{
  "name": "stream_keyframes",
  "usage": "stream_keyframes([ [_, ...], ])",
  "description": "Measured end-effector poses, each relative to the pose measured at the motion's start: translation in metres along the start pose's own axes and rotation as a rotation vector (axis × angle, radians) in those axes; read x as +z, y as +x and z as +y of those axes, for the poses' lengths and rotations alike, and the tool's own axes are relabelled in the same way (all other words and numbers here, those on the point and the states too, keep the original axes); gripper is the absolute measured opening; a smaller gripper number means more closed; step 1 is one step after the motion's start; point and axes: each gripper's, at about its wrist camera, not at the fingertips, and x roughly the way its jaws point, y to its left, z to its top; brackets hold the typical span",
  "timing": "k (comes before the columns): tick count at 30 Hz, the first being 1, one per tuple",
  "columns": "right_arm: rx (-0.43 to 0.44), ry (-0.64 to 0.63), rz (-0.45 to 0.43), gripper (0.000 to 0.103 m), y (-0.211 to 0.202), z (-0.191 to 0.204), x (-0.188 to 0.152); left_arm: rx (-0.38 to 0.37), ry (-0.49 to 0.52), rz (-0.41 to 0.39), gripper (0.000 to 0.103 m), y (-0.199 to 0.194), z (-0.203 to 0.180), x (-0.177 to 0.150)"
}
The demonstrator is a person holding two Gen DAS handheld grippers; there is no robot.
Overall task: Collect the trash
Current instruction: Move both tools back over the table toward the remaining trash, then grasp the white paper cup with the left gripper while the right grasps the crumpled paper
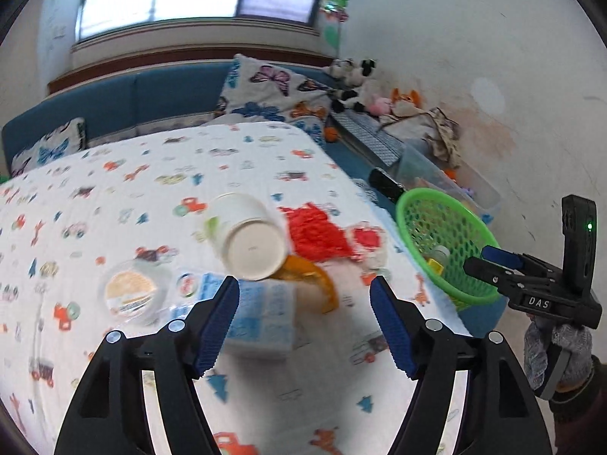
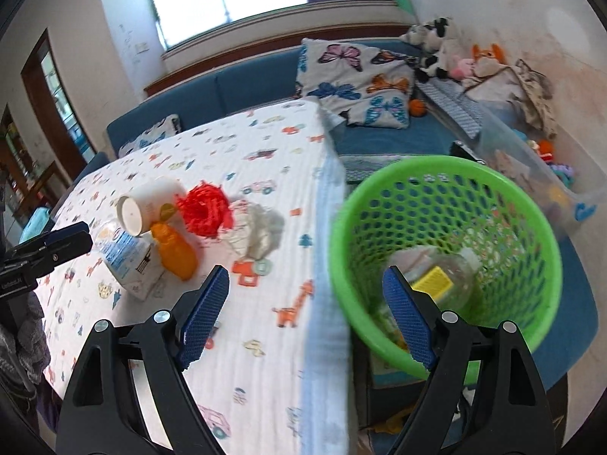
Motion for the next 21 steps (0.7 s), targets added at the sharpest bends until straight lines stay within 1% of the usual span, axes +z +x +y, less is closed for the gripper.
stream_keyframes([
  [6, 0.024, -0.039, 0.024, 0.083, 0.02, 0.017, 0.005, 0.044, -0.062, 0.004, 0.069, -0.005, 0.028, -0.009],
  [12, 0.052, -0.06, 0.058, 0.083, 0.044, 0.027, 0.012, 0.047, -0.117, 0.006, 0.07, -0.007, 0.048, -0.014],
  [14, 0.053, -0.072, 0.068, 0.08, 0.053, 0.031, 0.014, 0.048, -0.126, 0.005, 0.07, -0.008, 0.052, -0.013],
  [18, 0.062, -0.094, 0.083, 0.079, 0.069, 0.037, 0.017, 0.035, -0.139, 0.005, 0.07, -0.007, 0.057, -0.003],
  [21, 0.07, -0.093, 0.098, 0.077, 0.079, 0.038, 0.018, 0.034, -0.143, 0.01, 0.073, -0.003, 0.058, 0.01],
])
